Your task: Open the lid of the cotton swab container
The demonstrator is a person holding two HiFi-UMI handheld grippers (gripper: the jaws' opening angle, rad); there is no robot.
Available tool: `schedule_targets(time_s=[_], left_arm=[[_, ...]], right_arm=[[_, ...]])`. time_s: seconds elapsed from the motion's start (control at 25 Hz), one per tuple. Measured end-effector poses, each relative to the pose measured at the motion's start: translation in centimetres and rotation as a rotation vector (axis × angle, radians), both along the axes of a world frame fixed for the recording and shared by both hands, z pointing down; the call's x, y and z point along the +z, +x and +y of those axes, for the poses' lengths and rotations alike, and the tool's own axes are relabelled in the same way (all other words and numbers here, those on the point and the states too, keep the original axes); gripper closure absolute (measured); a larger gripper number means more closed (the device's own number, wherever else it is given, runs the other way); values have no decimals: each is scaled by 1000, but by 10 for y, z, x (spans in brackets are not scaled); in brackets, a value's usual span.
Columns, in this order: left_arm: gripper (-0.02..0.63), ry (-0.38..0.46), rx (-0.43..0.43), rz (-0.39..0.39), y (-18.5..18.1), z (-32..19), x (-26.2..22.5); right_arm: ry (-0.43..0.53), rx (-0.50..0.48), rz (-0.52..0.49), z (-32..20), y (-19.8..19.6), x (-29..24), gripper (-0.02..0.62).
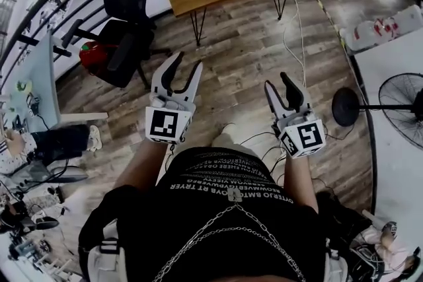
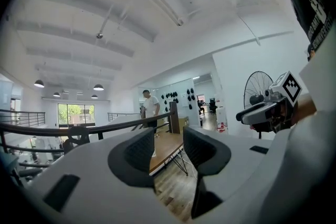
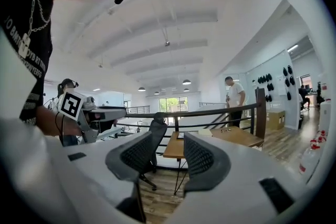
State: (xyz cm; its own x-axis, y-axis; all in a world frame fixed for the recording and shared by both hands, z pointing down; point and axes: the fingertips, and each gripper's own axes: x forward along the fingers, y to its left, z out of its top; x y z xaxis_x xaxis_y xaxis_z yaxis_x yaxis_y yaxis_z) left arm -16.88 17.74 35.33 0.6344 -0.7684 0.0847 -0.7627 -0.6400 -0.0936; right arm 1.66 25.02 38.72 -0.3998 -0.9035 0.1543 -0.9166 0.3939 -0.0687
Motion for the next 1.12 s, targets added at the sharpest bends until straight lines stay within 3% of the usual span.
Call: schedule_targets(time_s=[0.28, 0.64, 1.12], left_arm=[[428, 17, -25, -26, 22, -12, -9], [428, 21, -60, -49, 21, -23, -9], [428, 28, -54, -33, 37, -91, -4]], right_arm=[[30, -31, 9, -20, 22, -19, 422], [17, -26, -25, -41, 44, -18, 422], [18, -19, -5, -108, 59, -21, 422]])
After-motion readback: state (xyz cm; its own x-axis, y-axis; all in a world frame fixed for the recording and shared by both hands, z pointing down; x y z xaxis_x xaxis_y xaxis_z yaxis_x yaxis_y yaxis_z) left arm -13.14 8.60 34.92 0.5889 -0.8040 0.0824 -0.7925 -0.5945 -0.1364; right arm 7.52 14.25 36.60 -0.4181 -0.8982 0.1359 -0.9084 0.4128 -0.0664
